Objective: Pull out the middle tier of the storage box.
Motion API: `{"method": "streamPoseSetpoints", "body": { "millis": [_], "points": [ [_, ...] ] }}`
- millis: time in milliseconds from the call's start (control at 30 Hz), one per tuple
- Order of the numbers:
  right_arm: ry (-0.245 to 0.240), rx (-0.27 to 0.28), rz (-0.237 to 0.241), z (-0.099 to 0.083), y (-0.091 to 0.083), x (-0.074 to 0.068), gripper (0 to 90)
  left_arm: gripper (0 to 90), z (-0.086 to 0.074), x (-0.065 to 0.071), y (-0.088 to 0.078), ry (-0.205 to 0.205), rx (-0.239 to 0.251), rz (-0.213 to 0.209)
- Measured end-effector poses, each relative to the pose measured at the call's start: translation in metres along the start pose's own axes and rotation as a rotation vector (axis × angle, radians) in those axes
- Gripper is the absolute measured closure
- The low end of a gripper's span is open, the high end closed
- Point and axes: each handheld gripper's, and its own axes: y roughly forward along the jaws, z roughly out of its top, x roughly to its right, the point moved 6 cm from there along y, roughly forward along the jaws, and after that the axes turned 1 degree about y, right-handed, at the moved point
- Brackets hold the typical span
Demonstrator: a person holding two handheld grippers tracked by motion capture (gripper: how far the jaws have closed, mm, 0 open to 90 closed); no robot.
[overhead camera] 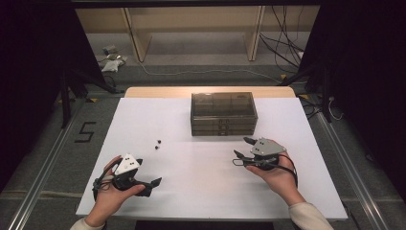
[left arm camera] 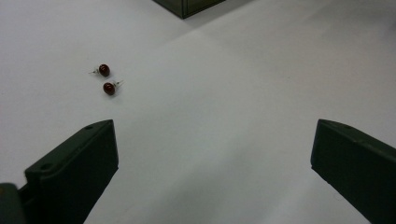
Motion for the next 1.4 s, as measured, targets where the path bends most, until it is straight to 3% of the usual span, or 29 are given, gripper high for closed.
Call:
{"method": "streamPoseSetpoints", "body": {
  "millis": [200,467,700,900,1100,1400],
  "points": [
    [-0.064,-0.021,-0.019,0.006,0.016,0.003,49.2,1.1,0.0,0.0,0.0,0.0,0.001,0.002],
    [-0.207,-0.058,-0.078,0.016,0.046,0.006,58.9,1.4,0.0,-0.001,-0.001,0.0,0.005,0.007],
    [-0.332,-0.121,-0.133,0.013,0.07,0.008,63.1,1.7,-0.001,-0.002,-0.001,0.002,0.0,0.012],
    [-0.406,-0.141,-0.19,0.015,0.081,0.008,65.1,2.1,-0.001,-0.002,-0.001,0.001,0.0,0.013],
    [-0.451,-0.165,-0.219,0.013,0.086,0.007,66.4,2.4,0.0,-0.002,-0.001,0.0,0.004,0.013],
    [-0.471,-0.191,-0.246,0.009,0.091,0.009,68.2,2.9,0.0,-0.002,-0.001,-0.001,0.007,0.013]
  ]
}}
